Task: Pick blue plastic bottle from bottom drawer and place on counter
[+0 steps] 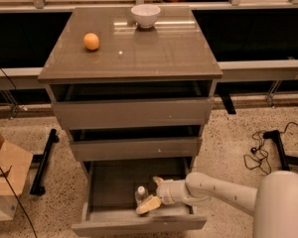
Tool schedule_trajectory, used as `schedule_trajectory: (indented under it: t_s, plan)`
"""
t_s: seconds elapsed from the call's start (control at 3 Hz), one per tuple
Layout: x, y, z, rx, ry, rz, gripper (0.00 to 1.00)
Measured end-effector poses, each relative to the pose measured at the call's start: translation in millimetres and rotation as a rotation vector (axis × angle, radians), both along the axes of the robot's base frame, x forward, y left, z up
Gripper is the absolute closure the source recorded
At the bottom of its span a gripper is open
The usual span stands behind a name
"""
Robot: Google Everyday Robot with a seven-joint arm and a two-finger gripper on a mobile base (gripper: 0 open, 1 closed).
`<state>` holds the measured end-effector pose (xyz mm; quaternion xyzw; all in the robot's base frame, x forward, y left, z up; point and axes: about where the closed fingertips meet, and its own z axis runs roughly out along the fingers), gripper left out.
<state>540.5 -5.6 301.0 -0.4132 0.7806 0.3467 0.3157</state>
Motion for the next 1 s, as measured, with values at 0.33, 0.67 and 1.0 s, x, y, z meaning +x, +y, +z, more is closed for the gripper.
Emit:
schedule_trajectory:
  t_s: [0.33,0.67,1.0]
  plan:
    - [15,17,-36,0.037,0.043,0.004,0.00]
    - [25,32,-61,0.083,0.088,-0.003,0.17]
    - [26,46,-70,0.120,0.108,0.002,0.48]
